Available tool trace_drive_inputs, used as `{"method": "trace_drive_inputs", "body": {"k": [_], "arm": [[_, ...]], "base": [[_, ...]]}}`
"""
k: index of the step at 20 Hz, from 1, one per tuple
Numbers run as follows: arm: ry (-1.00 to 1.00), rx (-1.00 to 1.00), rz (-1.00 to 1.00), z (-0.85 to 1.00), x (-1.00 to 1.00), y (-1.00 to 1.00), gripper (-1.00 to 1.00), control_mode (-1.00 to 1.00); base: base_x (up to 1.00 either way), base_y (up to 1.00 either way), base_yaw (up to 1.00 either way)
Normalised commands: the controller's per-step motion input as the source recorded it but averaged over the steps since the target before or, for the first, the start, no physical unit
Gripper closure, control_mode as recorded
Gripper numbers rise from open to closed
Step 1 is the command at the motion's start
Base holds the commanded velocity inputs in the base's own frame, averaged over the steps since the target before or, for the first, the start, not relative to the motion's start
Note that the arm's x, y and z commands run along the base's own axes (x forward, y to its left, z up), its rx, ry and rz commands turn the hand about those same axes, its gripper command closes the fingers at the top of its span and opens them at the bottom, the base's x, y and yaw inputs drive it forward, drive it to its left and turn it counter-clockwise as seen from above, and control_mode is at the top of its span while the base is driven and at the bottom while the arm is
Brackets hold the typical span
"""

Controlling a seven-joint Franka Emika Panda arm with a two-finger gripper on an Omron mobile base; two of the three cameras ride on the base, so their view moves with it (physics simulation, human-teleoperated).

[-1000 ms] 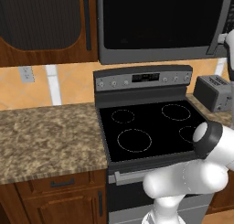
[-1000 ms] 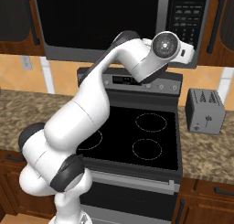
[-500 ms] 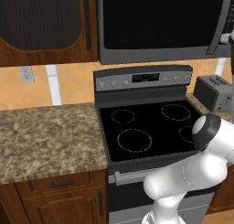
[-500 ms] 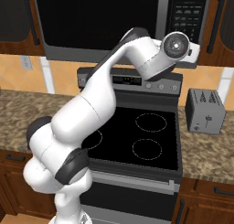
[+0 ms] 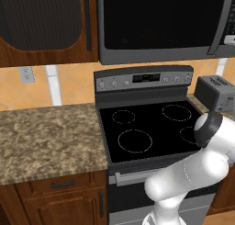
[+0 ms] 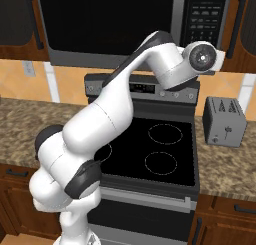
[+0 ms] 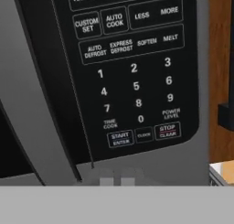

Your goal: Open the microwave, place the bowl with waffle inside the microwave, then close the microwave door and turn it on.

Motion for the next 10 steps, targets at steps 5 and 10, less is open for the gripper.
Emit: {"method": "trace_drive_inputs", "body": {"k": [5, 10], "arm": [[0.00, -0.03, 0.04, -0.12, 0.13, -0.17, 1.00, -1.00], [0.00, 0.00, 0.00, 0.00, 0.00, 0.03, 1.00, -1.00]], "base": [[0.00, 0.00, 0.00], [0.00, 0.00, 0.00]]}}
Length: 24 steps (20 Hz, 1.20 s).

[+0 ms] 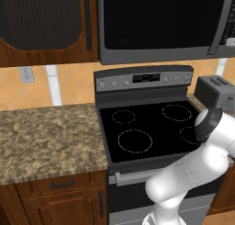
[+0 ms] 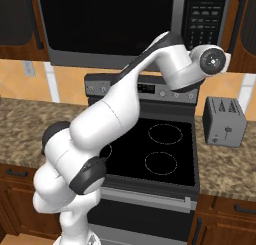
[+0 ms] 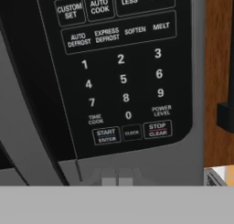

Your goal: Open the microwave, place the bowl with waffle inside the microwave, then close the microwave door and turn it on.

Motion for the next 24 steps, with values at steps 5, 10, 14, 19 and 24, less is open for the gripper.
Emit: {"method": "trace_drive_inputs", "body": {"k": [5, 10, 14, 19, 24], "arm": [[-0.01, 0.00, 0.00, 0.00, 0.11, 0.07, 1.00, -1.00], [-0.01, 0.00, 0.00, 0.00, 0.18, 0.00, 1.00, -1.00], [0.00, 0.00, 0.00, 0.00, 0.18, 0.00, 1.00, -1.00], [0.00, 0.00, 0.01, 0.01, 0.15, 0.00, 1.00, -1.00], [0.00, 0.00, 0.00, 0.02, 0.06, 0.00, 1.00, -1.00]], "base": [[0.00, 0.00, 0.00], [0.00, 0.00, 0.00], [0.00, 0.00, 0.00], [0.00, 0.00, 0.00], [0.00, 0.00, 0.00]]}}
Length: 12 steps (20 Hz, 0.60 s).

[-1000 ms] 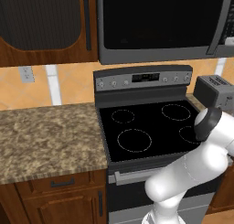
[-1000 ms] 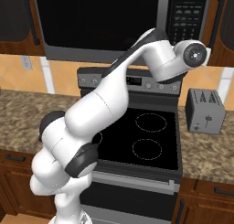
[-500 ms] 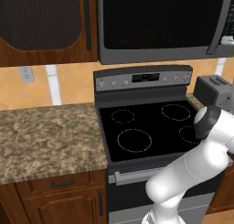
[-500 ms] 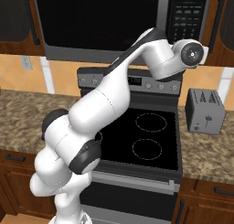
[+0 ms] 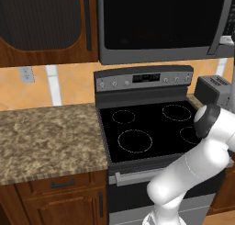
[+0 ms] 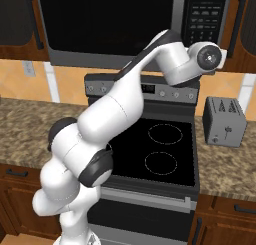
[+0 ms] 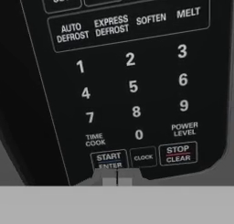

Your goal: Open the microwave, place the bowl with waffle inside the microwave, then close the microwave door and turn it on.

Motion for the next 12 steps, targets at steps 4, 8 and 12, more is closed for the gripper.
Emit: {"method": "trace_drive_inputs", "body": {"k": [4, 8, 12], "arm": [[0.00, 0.00, 0.00, 0.00, 0.10, 0.00, 1.00, -1.00], [0.00, 0.00, 0.00, 0.00, 0.15, 0.06, 1.00, -1.00], [0.00, 0.00, 0.00, 0.00, 0.21, 0.19, 1.00, -1.00]], "base": [[0.00, 0.00, 0.00], [0.00, 0.00, 0.00], [0.00, 0.00, 0.00]]}}
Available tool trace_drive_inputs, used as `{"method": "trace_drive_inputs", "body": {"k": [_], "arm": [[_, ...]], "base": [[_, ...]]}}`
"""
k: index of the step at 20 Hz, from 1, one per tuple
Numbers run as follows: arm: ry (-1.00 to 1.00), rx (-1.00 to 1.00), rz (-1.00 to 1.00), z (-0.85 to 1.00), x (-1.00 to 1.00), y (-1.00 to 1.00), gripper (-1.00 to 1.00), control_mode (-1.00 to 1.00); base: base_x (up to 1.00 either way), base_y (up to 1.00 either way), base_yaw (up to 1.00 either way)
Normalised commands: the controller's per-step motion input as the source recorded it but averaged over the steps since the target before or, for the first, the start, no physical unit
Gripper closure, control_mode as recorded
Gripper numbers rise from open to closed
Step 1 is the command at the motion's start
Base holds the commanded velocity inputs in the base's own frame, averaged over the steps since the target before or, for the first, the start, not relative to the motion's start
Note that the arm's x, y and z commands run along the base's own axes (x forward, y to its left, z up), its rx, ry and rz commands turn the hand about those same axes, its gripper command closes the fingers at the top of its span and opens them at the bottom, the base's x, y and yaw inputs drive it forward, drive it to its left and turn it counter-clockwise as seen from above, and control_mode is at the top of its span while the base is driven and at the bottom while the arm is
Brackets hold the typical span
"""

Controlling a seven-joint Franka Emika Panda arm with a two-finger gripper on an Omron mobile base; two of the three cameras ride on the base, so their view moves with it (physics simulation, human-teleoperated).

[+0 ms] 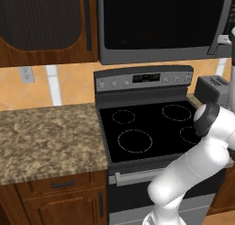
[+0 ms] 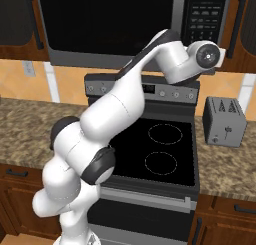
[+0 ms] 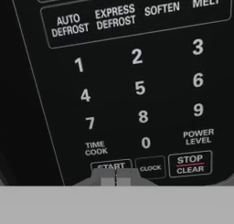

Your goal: Open the microwave, place the bowl with waffle inside the microwave, then close the microwave door and turn it on.

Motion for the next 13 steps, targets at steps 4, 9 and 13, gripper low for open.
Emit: {"method": "trace_drive_inputs", "body": {"k": [4, 9, 13], "arm": [[0.00, 0.00, 0.00, 0.00, 0.37, 0.03, 1.00, -1.00], [0.00, -0.01, 0.00, -0.02, 0.46, 0.00, 1.00, -1.00], [0.00, -0.05, 0.00, -0.12, 0.58, 0.00, 1.00, -1.00]], "base": [[0.00, 0.00, 0.00], [0.00, 0.00, 0.00], [0.00, 0.00, 0.00]]}}
